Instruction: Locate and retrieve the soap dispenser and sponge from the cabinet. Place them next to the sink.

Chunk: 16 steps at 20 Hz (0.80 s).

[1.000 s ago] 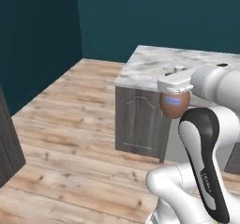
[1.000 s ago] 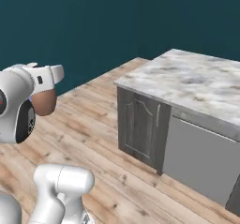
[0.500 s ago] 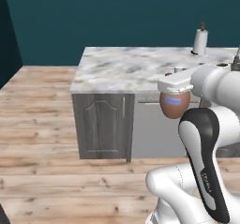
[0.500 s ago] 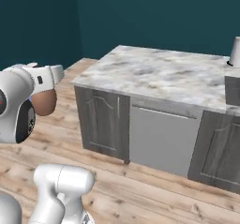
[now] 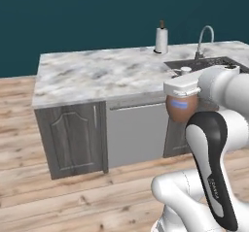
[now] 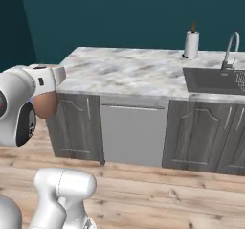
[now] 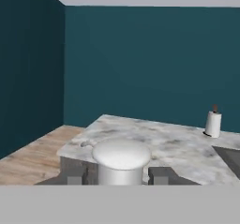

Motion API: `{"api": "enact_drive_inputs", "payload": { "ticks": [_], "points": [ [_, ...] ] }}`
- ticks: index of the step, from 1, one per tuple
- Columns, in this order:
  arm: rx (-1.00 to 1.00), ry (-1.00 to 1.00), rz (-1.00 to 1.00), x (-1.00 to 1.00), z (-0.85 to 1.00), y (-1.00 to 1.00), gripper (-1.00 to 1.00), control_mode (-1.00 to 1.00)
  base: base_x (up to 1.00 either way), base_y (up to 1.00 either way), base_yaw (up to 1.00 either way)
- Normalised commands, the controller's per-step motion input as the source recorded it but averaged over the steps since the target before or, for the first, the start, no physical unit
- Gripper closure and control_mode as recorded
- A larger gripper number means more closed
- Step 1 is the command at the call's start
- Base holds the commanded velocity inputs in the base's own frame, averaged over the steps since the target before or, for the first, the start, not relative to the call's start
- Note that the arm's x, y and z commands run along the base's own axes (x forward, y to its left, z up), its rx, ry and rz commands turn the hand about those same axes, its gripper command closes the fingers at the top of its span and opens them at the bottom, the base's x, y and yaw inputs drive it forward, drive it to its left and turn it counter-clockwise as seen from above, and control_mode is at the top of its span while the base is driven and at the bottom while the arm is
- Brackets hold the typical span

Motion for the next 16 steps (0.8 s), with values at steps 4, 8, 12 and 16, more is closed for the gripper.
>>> {"api": "enact_drive_inputs", "payload": {
  "ticks": [4,8,12,16],
  "points": [
    [0.00,0.00,0.00,0.00,0.00,0.00,1.00,1.00,0.21,-0.23,-0.34],
    [0.00,0.00,0.00,0.00,0.00,0.00,1.00,1.00,0.18,-0.15,-0.29],
    [0.00,0.00,0.00,0.00,0.00,0.00,1.00,1.00,0.53,0.06,-0.25],
    [0.00,0.00,0.00,0.00,0.00,0.00,1.00,1.00,0.77,0.21,-0.16]
  ]
}}
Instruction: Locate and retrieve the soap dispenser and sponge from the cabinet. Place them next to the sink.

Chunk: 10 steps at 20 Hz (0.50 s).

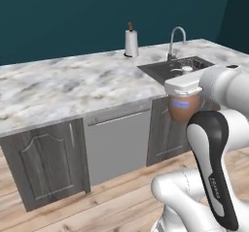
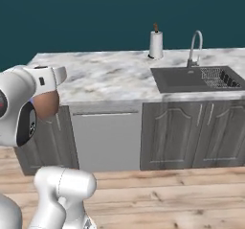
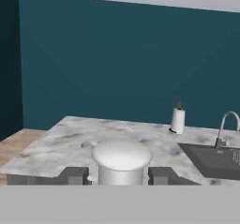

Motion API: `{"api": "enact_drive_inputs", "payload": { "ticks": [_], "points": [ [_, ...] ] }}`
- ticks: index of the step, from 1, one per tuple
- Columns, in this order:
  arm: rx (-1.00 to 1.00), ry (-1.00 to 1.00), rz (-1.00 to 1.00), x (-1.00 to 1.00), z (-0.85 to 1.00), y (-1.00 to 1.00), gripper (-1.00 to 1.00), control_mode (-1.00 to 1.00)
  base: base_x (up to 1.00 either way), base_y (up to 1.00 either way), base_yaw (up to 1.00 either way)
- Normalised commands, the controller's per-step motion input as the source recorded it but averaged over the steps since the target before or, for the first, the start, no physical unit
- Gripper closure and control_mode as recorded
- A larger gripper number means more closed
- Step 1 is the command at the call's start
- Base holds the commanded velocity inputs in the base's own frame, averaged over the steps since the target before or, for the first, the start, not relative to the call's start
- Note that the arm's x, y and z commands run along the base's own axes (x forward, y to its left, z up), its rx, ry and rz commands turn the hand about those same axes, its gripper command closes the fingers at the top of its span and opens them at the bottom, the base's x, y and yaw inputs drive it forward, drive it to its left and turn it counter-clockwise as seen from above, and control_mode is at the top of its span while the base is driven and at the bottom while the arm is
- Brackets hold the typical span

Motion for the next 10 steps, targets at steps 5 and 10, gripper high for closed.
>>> {"api": "enact_drive_inputs", "payload": {
  "ticks": [5,10],
  "points": [
    [0.00,0.00,0.00,0.00,0.00,0.00,1.00,1.00,0.84,0.02,-0.09],
    [0.00,0.00,0.00,0.00,0.00,0.00,1.00,1.00,0.87,-0.12,-0.05]
  ]
}}
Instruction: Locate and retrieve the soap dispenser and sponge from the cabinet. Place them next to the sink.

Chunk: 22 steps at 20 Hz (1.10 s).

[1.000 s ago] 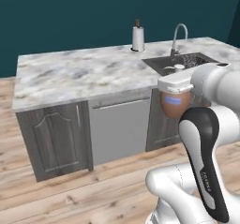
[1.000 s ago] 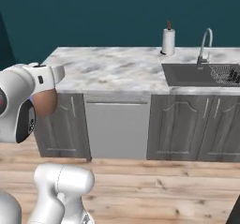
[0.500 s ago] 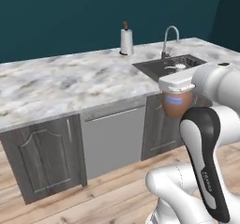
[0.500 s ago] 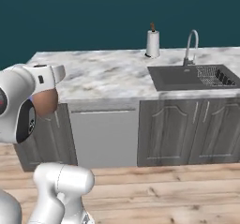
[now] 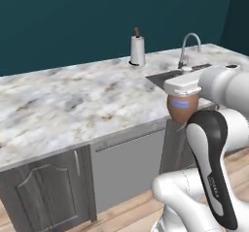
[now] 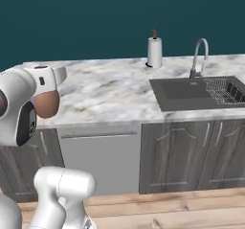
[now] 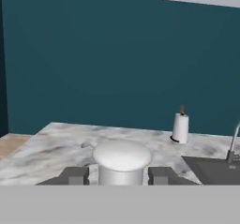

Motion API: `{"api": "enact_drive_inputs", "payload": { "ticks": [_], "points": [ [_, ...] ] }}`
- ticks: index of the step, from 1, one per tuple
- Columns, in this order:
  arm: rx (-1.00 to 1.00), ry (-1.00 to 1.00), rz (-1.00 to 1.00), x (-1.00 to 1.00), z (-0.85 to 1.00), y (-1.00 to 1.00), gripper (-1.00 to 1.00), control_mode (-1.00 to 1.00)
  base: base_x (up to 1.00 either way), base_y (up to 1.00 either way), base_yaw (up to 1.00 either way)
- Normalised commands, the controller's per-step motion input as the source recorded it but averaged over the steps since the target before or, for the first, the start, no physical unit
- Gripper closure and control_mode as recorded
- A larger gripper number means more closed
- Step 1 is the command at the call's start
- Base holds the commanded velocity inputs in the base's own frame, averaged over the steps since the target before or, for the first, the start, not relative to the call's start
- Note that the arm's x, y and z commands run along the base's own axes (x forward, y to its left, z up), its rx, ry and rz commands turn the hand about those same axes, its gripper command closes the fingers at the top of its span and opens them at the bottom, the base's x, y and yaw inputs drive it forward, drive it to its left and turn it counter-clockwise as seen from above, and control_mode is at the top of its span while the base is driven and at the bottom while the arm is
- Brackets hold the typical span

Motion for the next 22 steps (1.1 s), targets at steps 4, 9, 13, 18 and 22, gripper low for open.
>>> {"api": "enact_drive_inputs", "payload": {
  "ticks": [4,9,13,18,22],
  "points": [
    [0.00,0.00,0.00,0.00,0.00,0.00,1.00,1.00,0.91,-0.34,0.02],
    [0.00,0.00,0.00,0.00,0.00,0.00,1.00,1.00,0.66,-0.39,0.17],
    [0.00,0.00,0.00,0.00,0.00,0.00,1.00,1.00,0.61,-0.31,0.23],
    [0.00,0.00,0.00,0.00,0.00,0.00,1.00,1.00,0.43,-0.33,0.22],
    [0.00,0.00,0.00,0.00,0.00,0.00,1.00,1.00,-0.10,-0.50,0.15]
  ]
}}
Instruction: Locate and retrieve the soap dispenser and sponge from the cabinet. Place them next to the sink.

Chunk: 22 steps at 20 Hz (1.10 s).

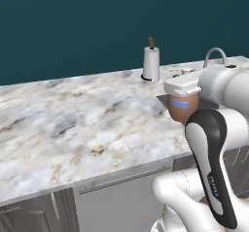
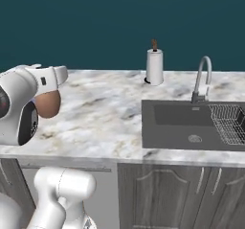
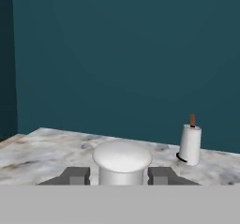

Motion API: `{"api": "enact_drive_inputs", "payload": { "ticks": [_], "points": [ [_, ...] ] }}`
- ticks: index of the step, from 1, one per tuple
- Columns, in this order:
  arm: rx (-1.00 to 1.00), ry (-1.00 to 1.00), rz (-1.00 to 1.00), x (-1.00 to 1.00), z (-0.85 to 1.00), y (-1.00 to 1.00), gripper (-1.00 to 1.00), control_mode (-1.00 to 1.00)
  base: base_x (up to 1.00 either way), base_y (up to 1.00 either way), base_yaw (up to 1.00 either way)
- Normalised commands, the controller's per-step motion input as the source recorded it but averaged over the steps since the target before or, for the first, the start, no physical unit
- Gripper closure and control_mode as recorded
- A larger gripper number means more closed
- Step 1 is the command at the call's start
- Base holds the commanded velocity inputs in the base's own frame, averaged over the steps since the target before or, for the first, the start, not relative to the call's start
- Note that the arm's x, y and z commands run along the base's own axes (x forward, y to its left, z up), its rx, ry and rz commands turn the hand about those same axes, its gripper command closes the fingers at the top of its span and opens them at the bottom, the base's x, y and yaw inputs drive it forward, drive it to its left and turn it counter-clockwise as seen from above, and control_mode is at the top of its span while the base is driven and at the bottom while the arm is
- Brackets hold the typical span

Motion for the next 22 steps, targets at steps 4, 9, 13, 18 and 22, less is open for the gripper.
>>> {"api": "enact_drive_inputs", "payload": {
  "ticks": [4,9,13,18,22],
  "points": [
    [0.00,0.00,0.00,0.00,0.00,0.00,1.00,1.00,0.05,-0.65,0.16],
    [0.00,0.00,0.00,0.00,0.00,0.00,1.00,1.00,0.15,-0.57,0.11],
    [0.00,0.00,0.00,0.00,0.00,0.00,1.00,1.00,0.29,-0.33,0.05],
    [0.00,0.00,0.00,0.00,0.00,0.00,1.00,1.00,0.52,-0.39,0.09],
    [0.00,0.00,0.00,0.00,0.00,0.00,1.00,1.00,0.69,-0.37,0.11]
  ]
}}
